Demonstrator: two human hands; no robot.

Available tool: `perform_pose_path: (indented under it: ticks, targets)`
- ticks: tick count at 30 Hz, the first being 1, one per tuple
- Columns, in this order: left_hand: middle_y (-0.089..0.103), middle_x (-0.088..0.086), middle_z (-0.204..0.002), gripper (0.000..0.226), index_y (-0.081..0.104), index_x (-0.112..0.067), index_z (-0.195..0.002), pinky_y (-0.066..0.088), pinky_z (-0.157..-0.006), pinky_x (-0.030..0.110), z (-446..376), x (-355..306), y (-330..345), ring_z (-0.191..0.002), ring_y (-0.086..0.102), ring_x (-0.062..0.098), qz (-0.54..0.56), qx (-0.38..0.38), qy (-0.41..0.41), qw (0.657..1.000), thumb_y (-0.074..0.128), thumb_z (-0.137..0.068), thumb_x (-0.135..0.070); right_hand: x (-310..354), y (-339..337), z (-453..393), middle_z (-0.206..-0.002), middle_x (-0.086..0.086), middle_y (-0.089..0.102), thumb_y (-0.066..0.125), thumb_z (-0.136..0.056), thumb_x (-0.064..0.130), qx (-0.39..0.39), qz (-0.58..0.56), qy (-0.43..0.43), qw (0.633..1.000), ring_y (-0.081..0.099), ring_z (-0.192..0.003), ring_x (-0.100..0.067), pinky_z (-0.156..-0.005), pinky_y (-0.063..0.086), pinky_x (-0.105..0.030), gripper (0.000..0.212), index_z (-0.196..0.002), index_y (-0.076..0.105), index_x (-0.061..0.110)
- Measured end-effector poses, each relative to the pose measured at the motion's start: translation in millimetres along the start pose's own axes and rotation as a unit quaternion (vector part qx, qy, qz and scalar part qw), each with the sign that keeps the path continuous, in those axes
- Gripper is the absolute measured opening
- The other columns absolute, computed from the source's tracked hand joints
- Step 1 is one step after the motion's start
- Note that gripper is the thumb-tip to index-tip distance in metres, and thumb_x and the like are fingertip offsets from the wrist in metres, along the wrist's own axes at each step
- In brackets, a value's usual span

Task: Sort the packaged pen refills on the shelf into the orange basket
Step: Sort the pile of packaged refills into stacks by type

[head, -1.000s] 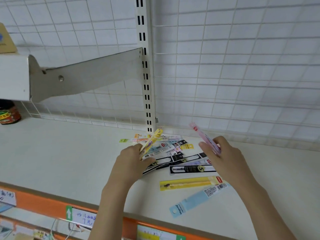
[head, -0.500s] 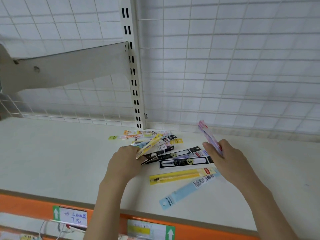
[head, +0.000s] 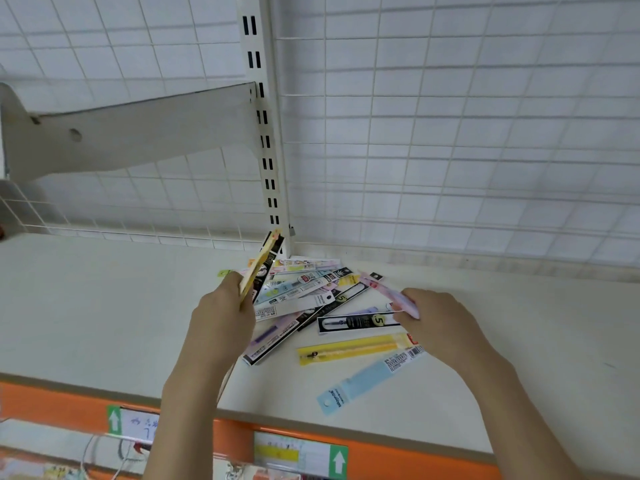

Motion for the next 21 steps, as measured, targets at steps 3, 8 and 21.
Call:
perform_pose_path:
  ticks: [3,8,21]
  targets:
    - [0.053,0.008,-0.064,0.025,0.036,-0.018,-0.073,0.037,-0.052,0.033,3,2,-5,-0.067,0.056,0.037,0.028,-0.013,-0.006,1.000,0.037,-0.097,-0.024,11,15,-3,-0.065,0.004,0.050,0.051,-0.088,0.026,0.029,0.010,-0.018,0.999,0.056,-0.074,-0.023,-0.060,0.040,-0.029,0.024,-0.066,0.041,0.028]
    - [0.050,0.005,-0.058,0.040,0.048,-0.007,-0.076,0.031,-0.048,0.028,9,-1,-11,-0.056,0.046,0.023,0.036,-0.024,-0.032,0.999,0.050,-0.089,-0.045,16,22,-6,-0.063,0.004,0.044,0.050,-0.090,0.030,0.018,0.013,-0.026,0.999,0.054,-0.077,-0.025,-0.056,0.035,-0.029,0.036,-0.059,0.032,0.025]
    - [0.044,-0.001,-0.057,0.033,0.037,-0.021,-0.060,0.029,-0.048,0.026,-2,7,19,-0.056,0.042,0.021,-0.058,0.030,-0.030,0.997,0.054,-0.087,-0.027,-1,-31,10,-0.052,0.001,0.050,0.058,-0.084,0.049,-0.137,-0.106,0.025,0.985,0.050,-0.055,-0.019,-0.052,0.036,-0.030,0.040,-0.065,0.046,0.016]
Point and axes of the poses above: each hand's wrist, its own z-axis away from the middle knuckle, its own y-axis out of the palm, x = y × z, the point moved 5 cm from there along -z, towards the middle knuckle
